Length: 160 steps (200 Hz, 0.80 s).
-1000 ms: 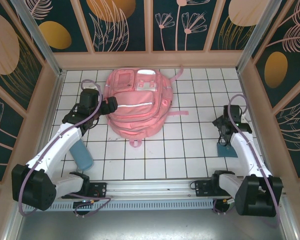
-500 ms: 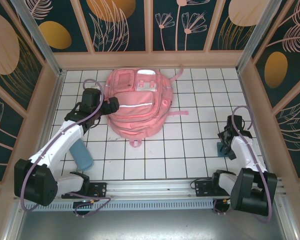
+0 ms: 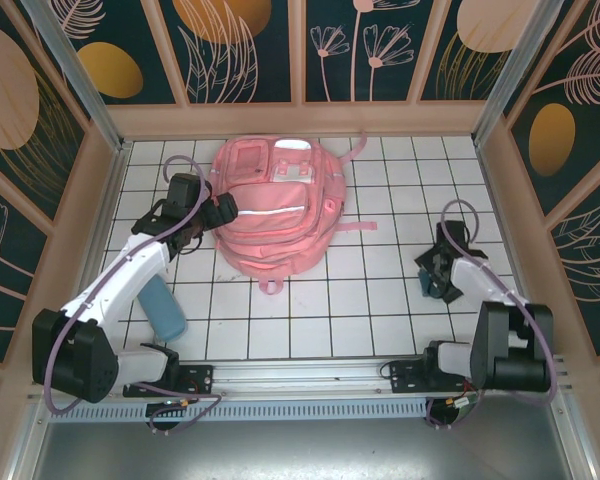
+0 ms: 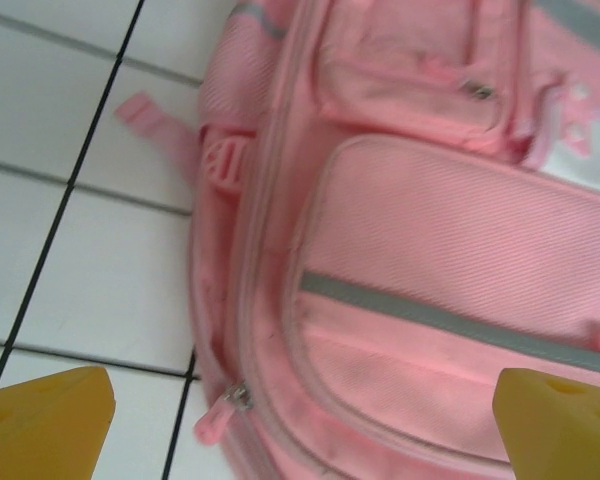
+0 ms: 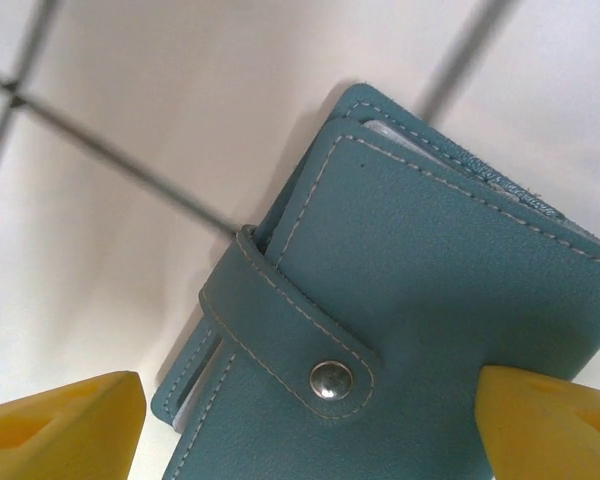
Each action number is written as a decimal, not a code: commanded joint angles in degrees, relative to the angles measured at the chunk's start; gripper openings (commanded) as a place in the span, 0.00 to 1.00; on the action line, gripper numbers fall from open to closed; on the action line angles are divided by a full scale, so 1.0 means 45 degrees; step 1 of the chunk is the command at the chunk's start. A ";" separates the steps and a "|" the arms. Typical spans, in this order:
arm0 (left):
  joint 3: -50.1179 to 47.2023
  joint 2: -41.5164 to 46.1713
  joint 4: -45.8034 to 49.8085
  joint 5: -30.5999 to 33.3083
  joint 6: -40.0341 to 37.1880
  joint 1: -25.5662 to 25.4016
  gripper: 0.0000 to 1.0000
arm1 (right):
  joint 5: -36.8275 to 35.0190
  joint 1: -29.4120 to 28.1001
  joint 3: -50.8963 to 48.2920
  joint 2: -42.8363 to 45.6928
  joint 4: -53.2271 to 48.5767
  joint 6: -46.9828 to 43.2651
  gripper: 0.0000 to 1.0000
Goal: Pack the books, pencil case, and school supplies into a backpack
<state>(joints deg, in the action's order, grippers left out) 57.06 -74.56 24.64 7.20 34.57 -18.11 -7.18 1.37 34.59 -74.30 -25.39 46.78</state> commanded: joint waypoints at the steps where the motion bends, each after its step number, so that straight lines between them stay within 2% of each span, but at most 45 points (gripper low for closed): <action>1: 0.0425 -0.0441 0.2298 0.1161 0.1078 0.0030 0.98 | 0.1539 -0.0914 0.0859 -0.1139 0.1208 -0.0209 0.86; 34: 0.0120 -0.0020 0.5031 0.2720 0.2456 0.0039 0.99 | 0.0366 -0.1624 0.1959 -0.1153 0.0705 -0.0493 0.90; 47: -0.0156 0.0317 0.6144 0.3472 0.2929 0.0115 0.99 | 0.0336 -0.1684 0.2259 -0.1028 0.0690 -0.0828 0.92; 57: -0.0623 0.0616 0.6518 0.3479 0.3221 0.0470 0.98 | 0.0530 -0.1729 0.2511 -0.0995 0.0738 -0.1190 0.93; 106: -0.2815 0.1376 0.5663 0.2368 0.4012 0.2232 0.98 | 0.2163 -0.2035 0.3597 -0.1434 0.1151 -0.2362 0.94; 145: -0.3919 0.1314 0.4991 0.2293 0.4862 0.3086 0.98 | 0.2751 -0.2120 0.3705 -0.1252 0.1480 -0.2486 0.94; 160: -0.4384 0.1383 0.4269 0.1707 0.5119 0.3280 0.99 | 0.2968 -0.2120 0.3632 -0.1202 0.1630 -0.2467 0.94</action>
<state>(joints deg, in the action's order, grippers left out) 39.90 -68.51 47.90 17.85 53.74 -4.69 3.33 -7.84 50.35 -80.12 -19.66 37.19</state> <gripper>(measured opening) 0.985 0.937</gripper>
